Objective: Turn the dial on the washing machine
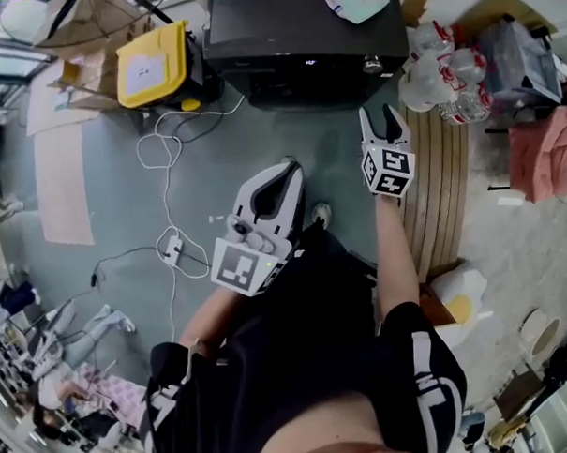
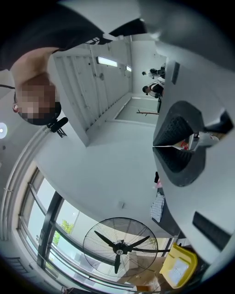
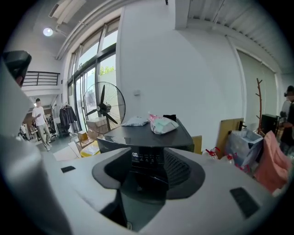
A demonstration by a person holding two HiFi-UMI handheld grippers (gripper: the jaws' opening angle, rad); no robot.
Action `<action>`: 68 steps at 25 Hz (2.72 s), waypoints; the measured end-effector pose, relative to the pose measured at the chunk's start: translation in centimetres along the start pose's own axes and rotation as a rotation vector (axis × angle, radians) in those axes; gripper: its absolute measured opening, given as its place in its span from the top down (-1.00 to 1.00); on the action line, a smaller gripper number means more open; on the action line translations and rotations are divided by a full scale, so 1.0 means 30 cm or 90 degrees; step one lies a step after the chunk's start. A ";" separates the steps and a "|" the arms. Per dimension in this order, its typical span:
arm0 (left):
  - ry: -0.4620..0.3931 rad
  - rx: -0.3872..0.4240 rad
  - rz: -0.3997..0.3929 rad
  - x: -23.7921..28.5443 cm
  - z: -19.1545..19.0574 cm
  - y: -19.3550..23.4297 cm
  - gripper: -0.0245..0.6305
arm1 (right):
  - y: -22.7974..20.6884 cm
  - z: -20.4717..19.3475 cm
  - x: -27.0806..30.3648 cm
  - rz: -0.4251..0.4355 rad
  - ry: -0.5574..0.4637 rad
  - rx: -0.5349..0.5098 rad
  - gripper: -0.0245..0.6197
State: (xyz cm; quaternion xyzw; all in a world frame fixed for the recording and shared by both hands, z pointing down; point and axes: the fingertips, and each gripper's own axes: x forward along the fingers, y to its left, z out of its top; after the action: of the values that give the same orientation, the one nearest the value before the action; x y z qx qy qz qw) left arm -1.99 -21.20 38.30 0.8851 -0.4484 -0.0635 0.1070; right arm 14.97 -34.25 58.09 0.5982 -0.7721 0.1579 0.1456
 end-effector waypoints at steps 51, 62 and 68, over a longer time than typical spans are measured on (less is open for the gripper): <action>0.031 -0.012 0.010 0.227 -0.091 0.124 0.85 | -0.206 -0.204 0.303 -0.027 0.100 0.069 0.25; -0.037 0.057 0.064 -0.110 0.129 -0.146 0.85 | 0.086 0.204 -0.457 0.042 -0.082 0.034 0.79; -0.036 0.052 0.061 -0.213 0.173 -0.189 0.85 | 0.215 0.321 -0.696 0.077 -0.112 0.037 0.81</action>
State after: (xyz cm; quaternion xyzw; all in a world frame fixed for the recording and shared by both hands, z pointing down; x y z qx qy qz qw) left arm -2.43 -13.48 31.98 0.8642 -0.4953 -0.0649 0.0607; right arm 13.43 -18.44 40.24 0.5660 -0.8116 0.1357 0.0498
